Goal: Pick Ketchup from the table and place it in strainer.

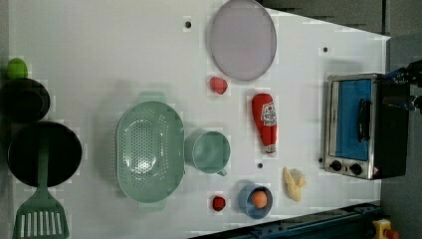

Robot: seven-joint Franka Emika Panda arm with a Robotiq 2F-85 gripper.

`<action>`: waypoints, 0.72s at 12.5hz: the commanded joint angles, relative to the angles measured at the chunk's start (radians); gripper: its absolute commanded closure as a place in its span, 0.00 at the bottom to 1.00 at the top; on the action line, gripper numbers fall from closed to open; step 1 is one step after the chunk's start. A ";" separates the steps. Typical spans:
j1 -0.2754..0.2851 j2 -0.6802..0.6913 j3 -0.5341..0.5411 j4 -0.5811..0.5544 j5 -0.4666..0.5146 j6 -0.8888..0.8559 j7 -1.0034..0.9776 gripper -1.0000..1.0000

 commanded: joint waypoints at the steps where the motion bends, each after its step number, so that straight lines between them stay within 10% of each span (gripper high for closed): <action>1: -0.099 -0.128 0.034 0.006 0.036 -0.178 0.004 0.21; 3: -0.099 -0.122 0.036 0.001 0.036 -0.168 -0.003 0.00; 9: -0.096 -0.048 0.049 -0.098 0.036 -0.045 -0.393 0.00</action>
